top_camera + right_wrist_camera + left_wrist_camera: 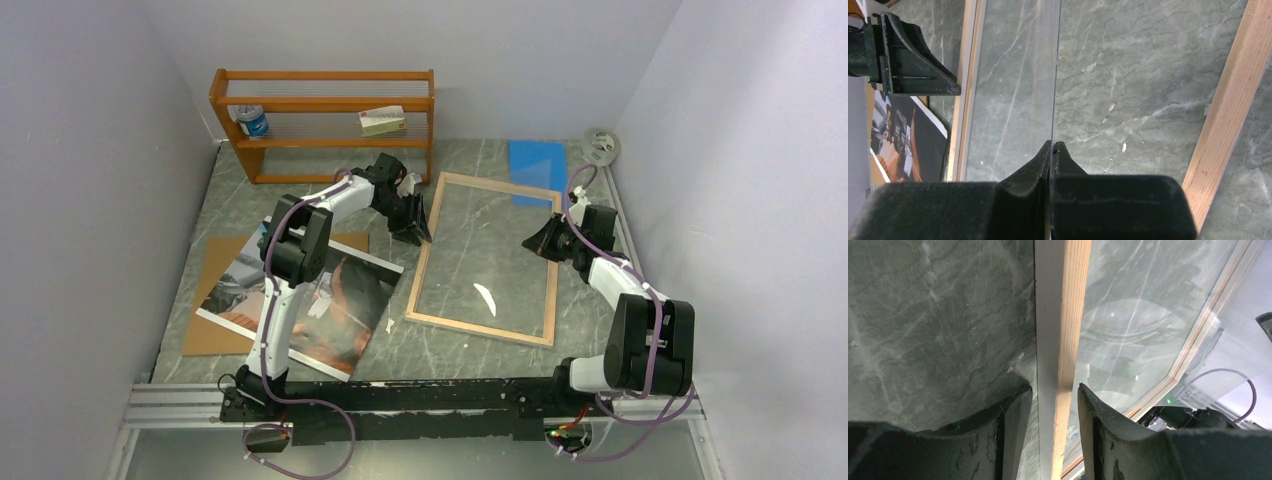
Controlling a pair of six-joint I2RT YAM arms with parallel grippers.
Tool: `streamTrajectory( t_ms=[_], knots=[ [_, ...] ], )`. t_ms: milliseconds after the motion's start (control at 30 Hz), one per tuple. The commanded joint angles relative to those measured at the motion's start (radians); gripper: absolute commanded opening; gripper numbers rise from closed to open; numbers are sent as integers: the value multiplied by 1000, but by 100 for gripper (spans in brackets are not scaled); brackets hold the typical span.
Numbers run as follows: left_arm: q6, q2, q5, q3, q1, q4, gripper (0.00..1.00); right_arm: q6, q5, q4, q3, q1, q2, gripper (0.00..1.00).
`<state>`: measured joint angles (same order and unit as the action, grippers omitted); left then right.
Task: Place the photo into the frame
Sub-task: Place the photo frame item in the photo frame.
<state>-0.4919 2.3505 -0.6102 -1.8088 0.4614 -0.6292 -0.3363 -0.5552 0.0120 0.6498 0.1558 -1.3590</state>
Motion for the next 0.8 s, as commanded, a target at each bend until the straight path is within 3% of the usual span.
streamTrajectory(
  t_ms=[0,200,467,767],
  knots=[
    [64,150,191,77,37,-84,49,18,-17,65,27,1,-13,2],
    [59,143,159,87,37,-60,49,-10,-37,62,27,1,-37,5],
    [42,136,160,95,37,-44,41,-113,-29,64,7,1,-72,11],
    [30,133,180,99,35,-44,39,-195,-18,59,-22,1,-113,9]
  ],
)
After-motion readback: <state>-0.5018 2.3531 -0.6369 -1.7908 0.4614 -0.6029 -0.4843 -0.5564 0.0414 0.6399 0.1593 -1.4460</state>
